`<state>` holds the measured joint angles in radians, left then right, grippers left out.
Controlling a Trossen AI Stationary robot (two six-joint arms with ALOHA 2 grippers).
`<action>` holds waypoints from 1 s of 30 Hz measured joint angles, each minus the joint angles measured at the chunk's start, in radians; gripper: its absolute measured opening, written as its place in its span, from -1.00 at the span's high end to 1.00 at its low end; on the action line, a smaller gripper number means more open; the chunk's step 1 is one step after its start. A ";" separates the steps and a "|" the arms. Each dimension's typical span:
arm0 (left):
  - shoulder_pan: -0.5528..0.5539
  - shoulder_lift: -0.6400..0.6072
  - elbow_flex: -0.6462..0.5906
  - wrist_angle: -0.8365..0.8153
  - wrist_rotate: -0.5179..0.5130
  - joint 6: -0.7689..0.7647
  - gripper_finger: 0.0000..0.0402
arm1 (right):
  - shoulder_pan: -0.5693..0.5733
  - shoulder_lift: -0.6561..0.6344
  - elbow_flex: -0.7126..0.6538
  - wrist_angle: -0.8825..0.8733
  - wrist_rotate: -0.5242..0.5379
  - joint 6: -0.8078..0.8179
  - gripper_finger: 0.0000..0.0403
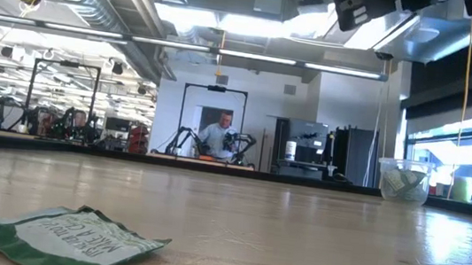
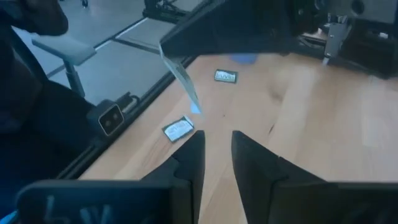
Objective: Pick and place Stevia / Truvia into bins
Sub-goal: Put the light green stevia packet into the transparent container
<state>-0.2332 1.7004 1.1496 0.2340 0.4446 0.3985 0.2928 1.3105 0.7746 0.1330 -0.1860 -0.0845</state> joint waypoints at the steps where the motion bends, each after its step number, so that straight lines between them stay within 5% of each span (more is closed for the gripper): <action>1: 0.000 0.000 0.000 0.000 -0.001 0.000 0.96 | 0.000 0.000 0.000 0.007 0.000 0.009 0.58; 16: 0.047 -0.001 0.000 0.059 -0.006 0.013 0.96 | 0.000 0.000 0.000 0.044 0.000 0.031 -0.07; 25: 0.070 -0.001 0.001 0.092 -0.006 0.051 0.96 | 0.001 0.000 0.000 0.044 0.000 0.033 -0.12; 30: 0.080 -0.001 0.001 0.092 -0.006 0.050 0.96 | 0.005 0.000 0.000 0.044 0.000 0.081 0.01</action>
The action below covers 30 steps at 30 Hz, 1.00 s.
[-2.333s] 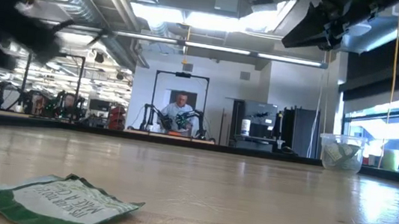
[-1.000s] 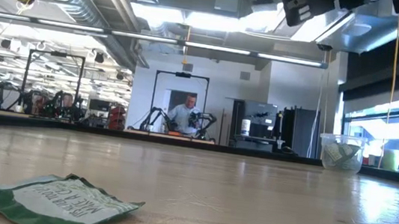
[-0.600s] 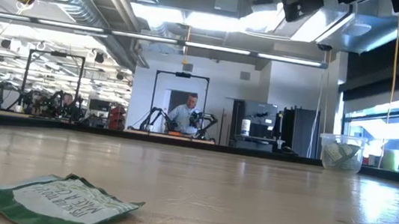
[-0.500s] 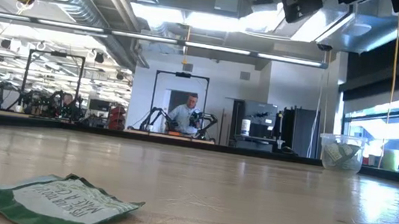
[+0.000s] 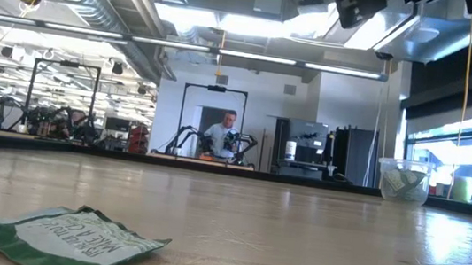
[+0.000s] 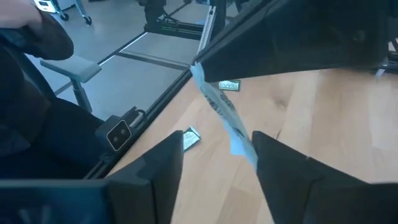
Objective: Pick and place Stevia / Truvia into bins
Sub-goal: Put the light green stevia packet into the transparent container
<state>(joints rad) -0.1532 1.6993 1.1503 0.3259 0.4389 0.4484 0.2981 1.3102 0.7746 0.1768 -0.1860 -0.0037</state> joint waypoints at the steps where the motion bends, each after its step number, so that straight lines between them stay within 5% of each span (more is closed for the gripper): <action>1: 0.000 0.000 0.000 0.000 0.000 0.000 0.96 | 0.000 0.000 0.000 0.000 0.000 0.002 0.06; 23: -0.001 0.000 0.000 0.019 0.000 -0.006 0.91 | 0.000 0.000 0.000 -0.004 0.001 0.000 0.93; 30: -0.001 0.000 0.000 0.028 -0.019 -0.037 0.69 | 0.000 0.000 0.000 -0.010 0.002 0.026 0.98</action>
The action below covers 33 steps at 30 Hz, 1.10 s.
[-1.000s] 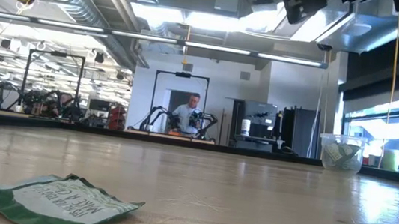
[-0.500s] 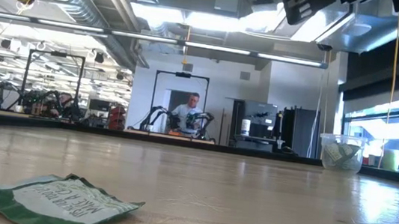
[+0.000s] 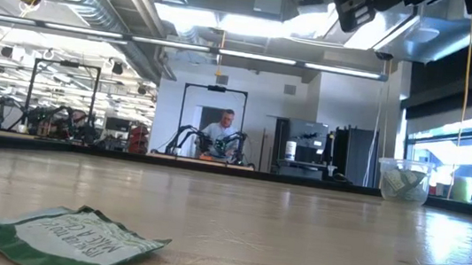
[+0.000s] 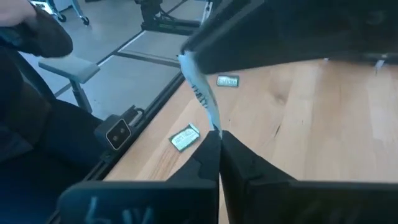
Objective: Pick and place Stevia / Truvia into bins
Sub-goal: Put the light green stevia packet into the transparent container
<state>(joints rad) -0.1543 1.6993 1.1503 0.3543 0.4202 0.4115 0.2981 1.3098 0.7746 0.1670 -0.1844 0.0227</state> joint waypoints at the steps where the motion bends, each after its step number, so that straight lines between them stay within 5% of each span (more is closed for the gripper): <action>1: 0.000 -0.001 0.000 -0.010 -0.018 -0.007 0.65 | 0.000 0.000 0.000 -0.007 0.001 0.000 0.98; 8: -0.003 -0.058 0.000 -0.281 -0.295 -0.069 0.42 | 0.000 -0.016 0.000 -0.086 0.073 0.057 0.99; 17: -0.044 -0.139 0.000 -0.796 -0.429 -0.454 0.42 | -0.097 -0.166 0.002 -0.565 0.622 0.310 0.99; 26: -0.109 -0.138 0.000 -0.946 -0.428 -0.661 0.49 | -0.426 -0.270 0.109 -1.109 0.776 0.550 1.00; 33: -0.135 -0.138 0.000 -0.946 -0.427 -0.695 0.49 | -0.757 -0.241 0.124 -1.155 0.734 0.501 1.00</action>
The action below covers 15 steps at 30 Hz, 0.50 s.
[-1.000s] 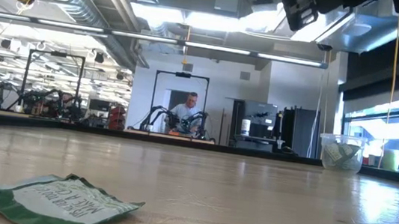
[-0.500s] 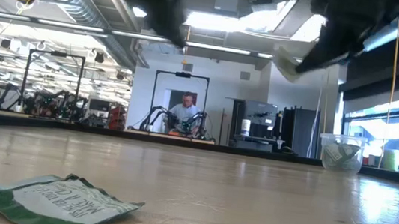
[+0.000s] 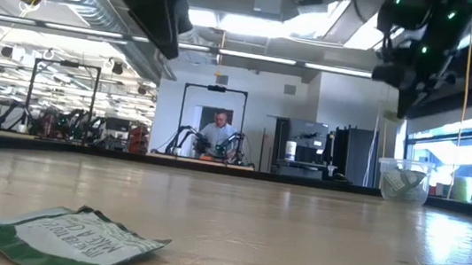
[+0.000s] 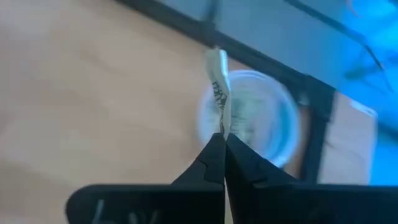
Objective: Pick and place Stevia / Truvia into bins
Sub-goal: Put the light green stevia packet into the transparent container
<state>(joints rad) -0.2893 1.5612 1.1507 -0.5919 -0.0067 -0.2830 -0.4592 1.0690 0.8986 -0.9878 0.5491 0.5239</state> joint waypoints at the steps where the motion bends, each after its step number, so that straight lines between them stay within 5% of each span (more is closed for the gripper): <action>1: 0.000 0.000 0.000 0.000 -0.001 -0.011 0.49 | -0.043 0.010 0.000 -0.002 -0.001 -0.008 1.00; 7: -0.019 0.000 0.000 -0.003 -0.001 -0.037 0.49 | -0.222 0.097 0.000 -0.001 -0.080 -0.080 1.00; 15: -0.047 0.000 0.000 -0.003 0.000 -0.072 0.49 | -0.307 0.255 0.000 0.000 -0.101 -0.133 1.00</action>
<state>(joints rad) -0.3367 1.5616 1.1507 -0.5953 -0.0071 -0.3554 -0.7663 1.3236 0.8986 -0.9879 0.4480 0.3909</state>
